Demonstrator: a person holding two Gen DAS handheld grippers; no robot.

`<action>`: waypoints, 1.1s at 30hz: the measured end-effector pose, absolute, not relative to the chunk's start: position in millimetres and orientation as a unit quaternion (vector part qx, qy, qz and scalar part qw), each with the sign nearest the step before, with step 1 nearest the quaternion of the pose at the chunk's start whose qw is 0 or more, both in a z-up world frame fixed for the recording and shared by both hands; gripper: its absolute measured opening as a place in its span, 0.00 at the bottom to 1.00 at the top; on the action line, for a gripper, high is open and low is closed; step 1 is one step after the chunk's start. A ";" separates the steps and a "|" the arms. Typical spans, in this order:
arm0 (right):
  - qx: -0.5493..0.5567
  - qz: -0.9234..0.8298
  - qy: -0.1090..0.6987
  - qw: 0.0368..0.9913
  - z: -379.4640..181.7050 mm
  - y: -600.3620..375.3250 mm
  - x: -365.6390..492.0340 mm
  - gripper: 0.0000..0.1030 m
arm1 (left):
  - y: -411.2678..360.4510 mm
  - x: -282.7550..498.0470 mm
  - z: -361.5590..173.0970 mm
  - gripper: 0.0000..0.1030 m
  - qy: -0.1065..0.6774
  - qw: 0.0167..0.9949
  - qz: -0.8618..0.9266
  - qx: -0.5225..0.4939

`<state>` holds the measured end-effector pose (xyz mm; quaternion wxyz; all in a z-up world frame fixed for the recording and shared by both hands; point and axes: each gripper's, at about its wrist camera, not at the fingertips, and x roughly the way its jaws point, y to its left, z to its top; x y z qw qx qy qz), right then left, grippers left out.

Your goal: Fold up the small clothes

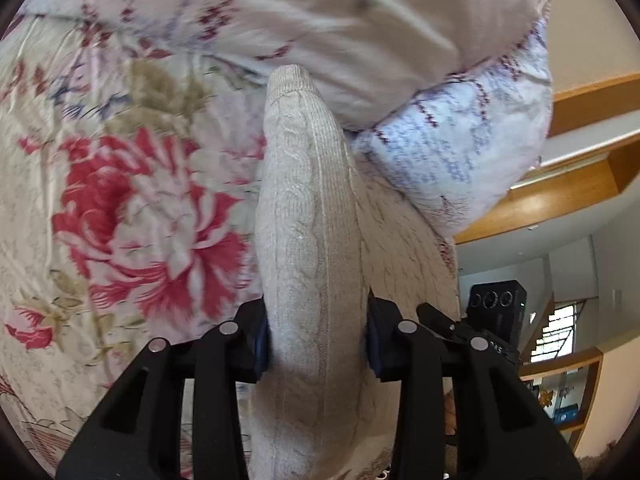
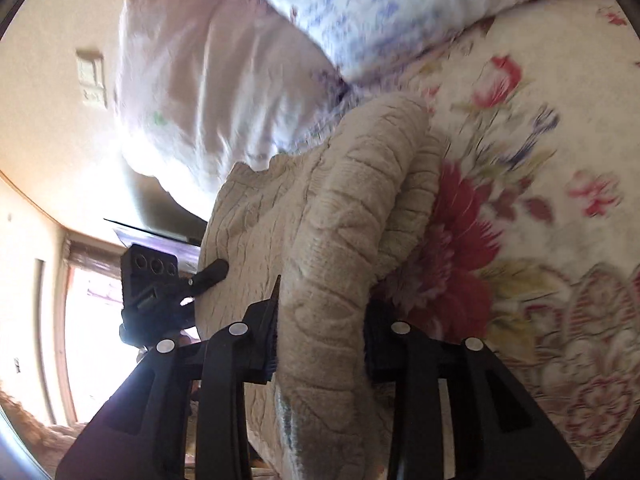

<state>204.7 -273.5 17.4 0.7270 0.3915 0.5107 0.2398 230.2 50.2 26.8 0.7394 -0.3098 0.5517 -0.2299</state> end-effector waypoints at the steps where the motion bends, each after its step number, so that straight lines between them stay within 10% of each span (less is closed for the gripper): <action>1: 0.382 0.231 0.521 0.728 11.3 -264.7 206.2 0.32 | 55.2 230.0 15.9 0.39 0.557 0.735 -0.218 -0.318; 16: 0.393 0.174 0.477 0.767 33.3 -310.9 202.6 0.48 | 18.2 192.2 96.7 0.55 0.428 0.878 -0.190 -0.100; 22: 0.313 0.152 0.499 0.794 35.1 -286.8 211.6 0.10 | -23.5 183.7 95.5 0.56 0.434 0.870 -0.230 -0.028; 33: 0.250 0.063 0.521 0.814 23.5 -294.2 214.1 0.10 | -57.8 190.8 59.1 0.56 0.489 0.843 -0.224 0.034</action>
